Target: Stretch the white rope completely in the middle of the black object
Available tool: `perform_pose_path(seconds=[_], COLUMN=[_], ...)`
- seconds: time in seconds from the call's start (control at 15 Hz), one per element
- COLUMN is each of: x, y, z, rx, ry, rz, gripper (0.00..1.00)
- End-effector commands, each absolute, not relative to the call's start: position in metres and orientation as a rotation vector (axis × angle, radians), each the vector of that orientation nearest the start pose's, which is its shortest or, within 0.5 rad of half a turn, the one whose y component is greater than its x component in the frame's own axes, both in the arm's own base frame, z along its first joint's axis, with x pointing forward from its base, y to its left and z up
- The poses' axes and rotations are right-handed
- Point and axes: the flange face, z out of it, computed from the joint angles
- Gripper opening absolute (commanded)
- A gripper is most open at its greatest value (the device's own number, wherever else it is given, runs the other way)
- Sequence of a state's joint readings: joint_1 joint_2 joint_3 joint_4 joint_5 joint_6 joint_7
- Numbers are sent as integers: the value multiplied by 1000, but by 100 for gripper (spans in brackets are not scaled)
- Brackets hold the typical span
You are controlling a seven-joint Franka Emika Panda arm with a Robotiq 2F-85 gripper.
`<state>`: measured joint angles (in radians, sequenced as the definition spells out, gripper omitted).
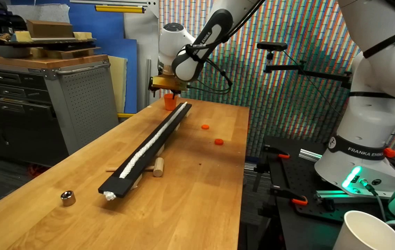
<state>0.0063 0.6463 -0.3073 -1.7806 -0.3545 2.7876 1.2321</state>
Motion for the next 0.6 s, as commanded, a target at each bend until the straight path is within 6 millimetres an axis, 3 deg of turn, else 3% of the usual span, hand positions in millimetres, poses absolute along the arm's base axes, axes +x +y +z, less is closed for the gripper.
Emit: perform_pose_path(seconds=[0.0,0.27,0.53], x=[643,616,570], y=[-147,-129,-108], z=[271,277,278], rx=[-2812,-2921,-2998], ry=[1414,1119,821], rz=[-735,-639,-496], gripper=[100,100,100])
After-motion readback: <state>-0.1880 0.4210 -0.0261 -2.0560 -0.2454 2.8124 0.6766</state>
